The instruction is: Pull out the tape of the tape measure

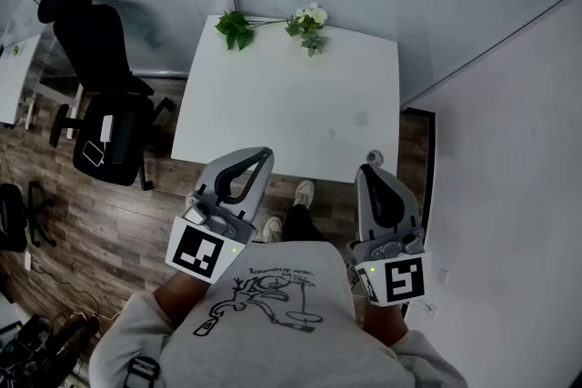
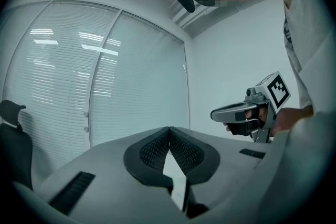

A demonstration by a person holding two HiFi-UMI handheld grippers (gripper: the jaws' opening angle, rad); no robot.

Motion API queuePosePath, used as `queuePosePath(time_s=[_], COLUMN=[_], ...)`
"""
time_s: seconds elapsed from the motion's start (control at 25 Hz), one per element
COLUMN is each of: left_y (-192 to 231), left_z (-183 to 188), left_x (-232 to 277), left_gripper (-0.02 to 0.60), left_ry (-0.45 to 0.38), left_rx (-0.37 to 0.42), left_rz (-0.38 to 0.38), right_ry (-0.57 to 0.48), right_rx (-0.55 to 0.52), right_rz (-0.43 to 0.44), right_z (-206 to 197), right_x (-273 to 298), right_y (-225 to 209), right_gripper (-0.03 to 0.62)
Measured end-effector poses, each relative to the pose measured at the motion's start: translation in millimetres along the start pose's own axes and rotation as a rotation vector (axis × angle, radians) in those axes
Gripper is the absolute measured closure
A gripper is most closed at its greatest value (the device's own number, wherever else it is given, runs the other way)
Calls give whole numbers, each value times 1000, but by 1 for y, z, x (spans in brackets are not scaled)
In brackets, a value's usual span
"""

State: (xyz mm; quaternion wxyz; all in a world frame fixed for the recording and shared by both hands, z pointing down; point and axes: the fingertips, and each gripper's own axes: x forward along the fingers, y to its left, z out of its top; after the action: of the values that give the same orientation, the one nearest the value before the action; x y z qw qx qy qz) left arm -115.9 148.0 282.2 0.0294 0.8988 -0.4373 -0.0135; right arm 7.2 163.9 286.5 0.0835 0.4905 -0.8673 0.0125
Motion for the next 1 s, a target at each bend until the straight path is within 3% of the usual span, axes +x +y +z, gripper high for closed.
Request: queuePosePath(time_s=[1.0], left_y=[18], left_z=[8], left_x=[190], left_gripper=[561], left_ry=[2], left_rx=[23], left_rz=[44], right_ry=[-45], right_rx=[20], right_rz=[58], right_z=[13], right_x=[88], right_y=[-172], right_gripper=[583])
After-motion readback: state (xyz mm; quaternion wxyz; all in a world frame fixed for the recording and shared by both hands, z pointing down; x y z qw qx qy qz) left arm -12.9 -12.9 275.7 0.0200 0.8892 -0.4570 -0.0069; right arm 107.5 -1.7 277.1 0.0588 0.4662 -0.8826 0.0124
